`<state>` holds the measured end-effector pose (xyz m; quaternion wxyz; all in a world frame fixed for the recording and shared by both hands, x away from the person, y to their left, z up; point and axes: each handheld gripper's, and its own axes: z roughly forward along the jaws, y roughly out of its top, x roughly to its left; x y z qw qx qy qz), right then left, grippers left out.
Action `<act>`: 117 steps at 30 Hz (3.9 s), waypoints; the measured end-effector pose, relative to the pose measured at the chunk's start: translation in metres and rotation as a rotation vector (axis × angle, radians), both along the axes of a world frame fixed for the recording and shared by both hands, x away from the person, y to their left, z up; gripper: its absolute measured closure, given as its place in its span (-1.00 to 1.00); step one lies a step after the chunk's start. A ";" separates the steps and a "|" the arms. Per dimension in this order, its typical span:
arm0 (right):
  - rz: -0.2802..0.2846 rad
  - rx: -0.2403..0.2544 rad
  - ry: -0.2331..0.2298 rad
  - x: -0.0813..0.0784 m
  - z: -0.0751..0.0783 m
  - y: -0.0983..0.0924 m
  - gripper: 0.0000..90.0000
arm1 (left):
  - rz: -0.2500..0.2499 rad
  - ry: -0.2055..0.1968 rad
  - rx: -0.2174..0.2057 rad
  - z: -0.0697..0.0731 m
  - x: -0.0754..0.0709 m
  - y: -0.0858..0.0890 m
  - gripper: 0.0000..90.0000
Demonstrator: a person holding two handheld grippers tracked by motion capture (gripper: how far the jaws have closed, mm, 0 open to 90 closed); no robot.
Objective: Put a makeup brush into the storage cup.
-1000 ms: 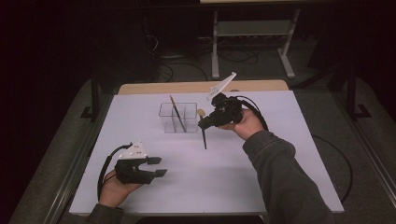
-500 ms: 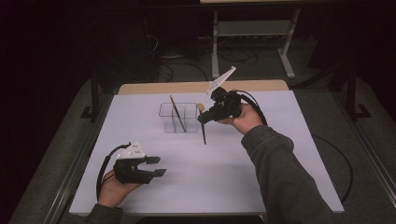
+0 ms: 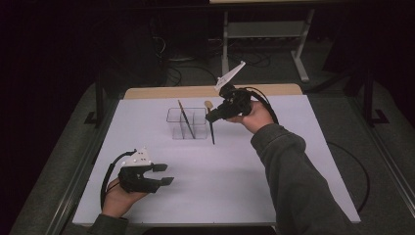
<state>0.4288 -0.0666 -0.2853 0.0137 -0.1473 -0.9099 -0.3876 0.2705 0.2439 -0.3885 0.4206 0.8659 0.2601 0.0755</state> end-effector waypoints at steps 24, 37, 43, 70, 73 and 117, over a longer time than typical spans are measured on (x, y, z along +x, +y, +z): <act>-0.012 -0.002 -0.012 0.020 0.015 0.013 0.83 | 0.001 0.000 0.000 0.001 0.000 0.001 -0.04; -0.028 -0.007 -0.026 0.034 0.027 0.021 0.83 | -0.001 -0.007 -0.002 0.002 0.000 0.002 -0.05; -0.036 -0.010 -0.028 0.039 0.031 0.023 0.83 | 0.003 -0.004 -0.012 0.002 0.000 0.002 -0.06; -0.073 -0.024 -0.028 0.064 0.035 0.040 0.83 | 0.002 -0.002 -0.015 0.002 0.000 0.004 -0.06; -0.079 -0.023 -0.021 0.065 0.034 0.042 0.83 | 0.002 -0.002 -0.013 0.002 0.000 0.004 -0.06; -0.142 -0.033 -0.004 0.083 0.007 0.051 0.83 | -0.001 0.001 -0.003 0.003 0.000 0.005 -0.09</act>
